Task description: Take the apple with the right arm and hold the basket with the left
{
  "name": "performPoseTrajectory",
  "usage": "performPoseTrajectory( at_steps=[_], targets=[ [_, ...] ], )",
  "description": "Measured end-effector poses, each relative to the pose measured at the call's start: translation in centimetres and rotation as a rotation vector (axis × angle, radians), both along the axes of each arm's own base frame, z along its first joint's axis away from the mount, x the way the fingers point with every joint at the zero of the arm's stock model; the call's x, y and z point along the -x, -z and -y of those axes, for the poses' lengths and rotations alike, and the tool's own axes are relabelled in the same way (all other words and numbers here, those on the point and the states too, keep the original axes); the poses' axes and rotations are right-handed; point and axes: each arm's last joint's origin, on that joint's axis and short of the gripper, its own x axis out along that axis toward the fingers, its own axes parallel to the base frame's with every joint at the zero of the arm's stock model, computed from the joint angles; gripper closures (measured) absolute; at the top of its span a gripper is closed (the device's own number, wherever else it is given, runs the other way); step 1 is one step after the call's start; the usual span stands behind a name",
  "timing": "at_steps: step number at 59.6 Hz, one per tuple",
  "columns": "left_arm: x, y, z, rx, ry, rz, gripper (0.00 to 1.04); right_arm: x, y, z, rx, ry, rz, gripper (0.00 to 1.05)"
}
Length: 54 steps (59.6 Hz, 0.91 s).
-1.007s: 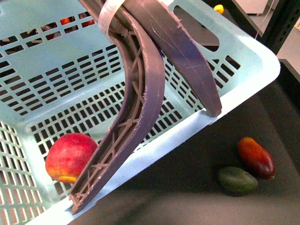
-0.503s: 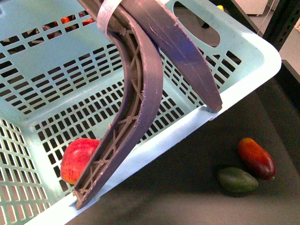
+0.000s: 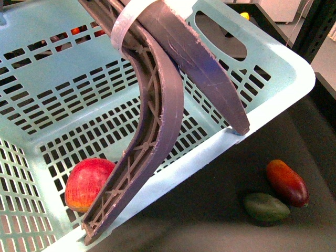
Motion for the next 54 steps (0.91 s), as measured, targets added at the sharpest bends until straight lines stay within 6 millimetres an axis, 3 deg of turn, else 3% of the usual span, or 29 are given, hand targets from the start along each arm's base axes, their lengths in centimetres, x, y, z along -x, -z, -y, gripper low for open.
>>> performPoseTrajectory(
  at_steps=[54],
  targets=[
    [0.0,0.0,0.0,0.001,0.002,-0.001,0.86,2.3,0.4,0.0,0.0,0.002,-0.008,1.03]
  ],
)
